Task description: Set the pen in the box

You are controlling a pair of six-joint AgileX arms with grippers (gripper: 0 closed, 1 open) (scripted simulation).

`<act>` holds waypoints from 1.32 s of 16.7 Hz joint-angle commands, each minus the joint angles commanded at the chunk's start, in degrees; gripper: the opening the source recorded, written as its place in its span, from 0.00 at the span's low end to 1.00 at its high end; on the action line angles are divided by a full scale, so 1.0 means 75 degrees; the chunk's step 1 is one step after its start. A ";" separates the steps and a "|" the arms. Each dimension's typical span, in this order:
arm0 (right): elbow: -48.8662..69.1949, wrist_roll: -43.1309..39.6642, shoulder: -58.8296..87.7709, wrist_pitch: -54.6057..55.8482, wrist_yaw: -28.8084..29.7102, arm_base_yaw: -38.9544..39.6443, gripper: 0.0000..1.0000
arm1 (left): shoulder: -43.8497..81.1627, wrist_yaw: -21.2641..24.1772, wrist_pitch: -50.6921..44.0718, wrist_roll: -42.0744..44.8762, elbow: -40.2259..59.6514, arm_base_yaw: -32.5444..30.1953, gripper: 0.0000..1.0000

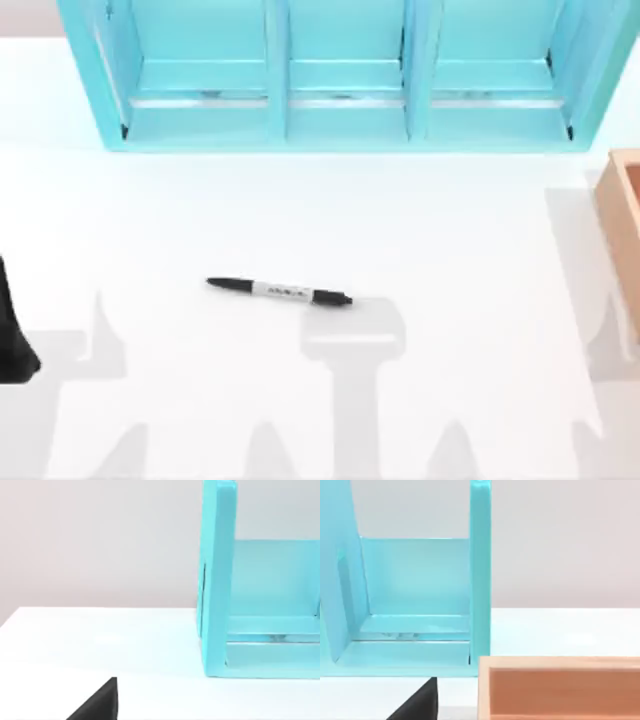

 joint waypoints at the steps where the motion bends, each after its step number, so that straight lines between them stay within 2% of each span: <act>1: 0.0000 0.0000 0.0000 0.0000 0.0000 0.0000 1.00 | 0.0000 0.0000 0.0000 0.0000 0.0000 0.0000 1.00; 5: 0.0311 -0.0088 0.0427 -0.0267 -0.0006 0.0164 1.00 | 0.0000 0.0000 0.0000 0.0000 0.0000 0.0000 1.00; 10: 0.1972 -0.0505 0.2511 -0.1475 0.0072 0.0869 1.00 | 0.0000 0.0000 0.0000 0.0000 0.0000 0.0000 1.00; 15: 0.4821 -0.1147 0.5714 -0.3233 0.0279 0.1916 1.00 | 0.0000 0.0000 0.0000 0.0000 0.0000 0.0000 1.00; 22: 0.9881 -0.2262 1.0914 -0.5995 0.0623 0.3724 1.00 | 0.0000 0.0000 0.0000 0.0000 0.0000 0.0000 1.00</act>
